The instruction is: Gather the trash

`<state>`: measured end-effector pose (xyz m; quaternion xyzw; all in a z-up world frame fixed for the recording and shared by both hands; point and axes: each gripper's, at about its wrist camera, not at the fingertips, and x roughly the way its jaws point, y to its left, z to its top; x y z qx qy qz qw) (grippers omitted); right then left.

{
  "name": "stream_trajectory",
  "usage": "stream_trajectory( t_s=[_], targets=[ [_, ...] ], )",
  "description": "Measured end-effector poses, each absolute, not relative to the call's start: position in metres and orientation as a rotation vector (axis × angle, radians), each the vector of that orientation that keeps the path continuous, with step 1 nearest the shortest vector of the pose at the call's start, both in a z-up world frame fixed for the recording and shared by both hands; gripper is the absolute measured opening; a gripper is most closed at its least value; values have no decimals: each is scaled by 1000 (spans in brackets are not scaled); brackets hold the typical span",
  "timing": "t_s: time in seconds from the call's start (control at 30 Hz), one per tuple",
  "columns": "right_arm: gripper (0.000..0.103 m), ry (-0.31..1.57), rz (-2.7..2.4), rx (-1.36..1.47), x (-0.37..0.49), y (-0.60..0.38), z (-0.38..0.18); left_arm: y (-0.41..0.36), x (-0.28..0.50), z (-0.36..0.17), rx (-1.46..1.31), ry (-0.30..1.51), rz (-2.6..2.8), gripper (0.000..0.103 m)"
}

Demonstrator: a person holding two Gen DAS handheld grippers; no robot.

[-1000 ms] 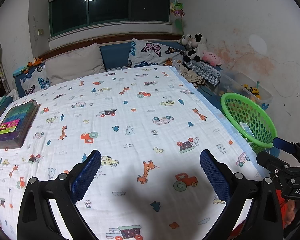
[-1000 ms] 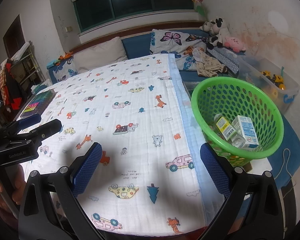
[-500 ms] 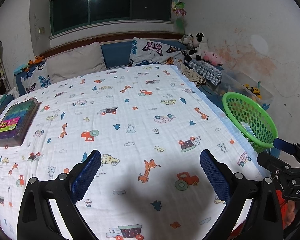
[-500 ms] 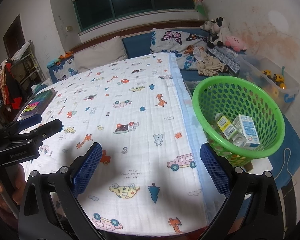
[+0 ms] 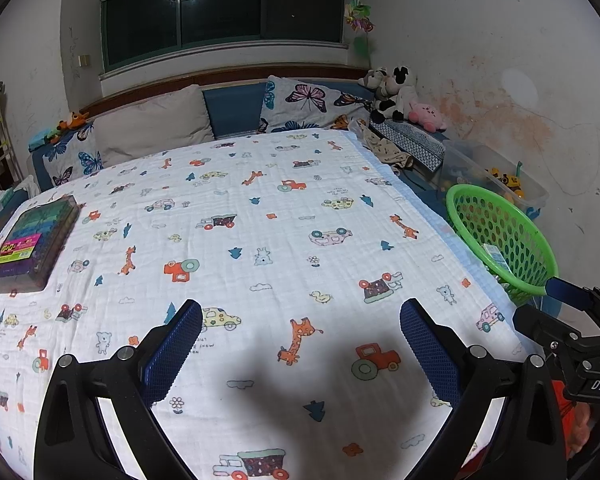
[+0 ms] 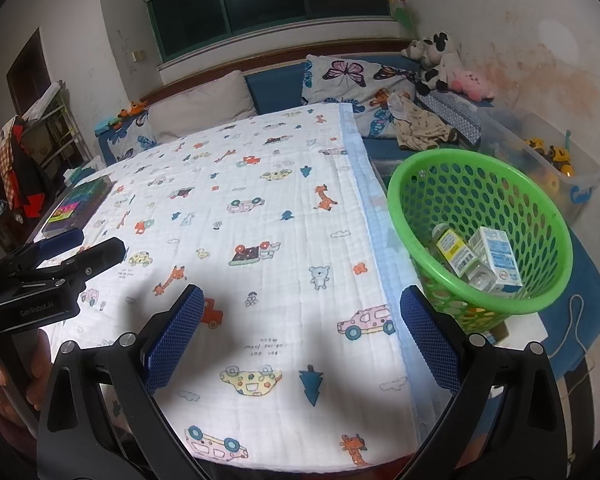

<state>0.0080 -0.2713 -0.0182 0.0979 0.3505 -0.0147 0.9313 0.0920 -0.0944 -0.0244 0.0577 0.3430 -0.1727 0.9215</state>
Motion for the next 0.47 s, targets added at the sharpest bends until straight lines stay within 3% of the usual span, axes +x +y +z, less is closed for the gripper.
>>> stream_trajectory(
  t_s=[0.47],
  targets=[
    [98,722,-24,200,10,-270,-18,-89,95,-27,94,722,-330,96]
  ],
)
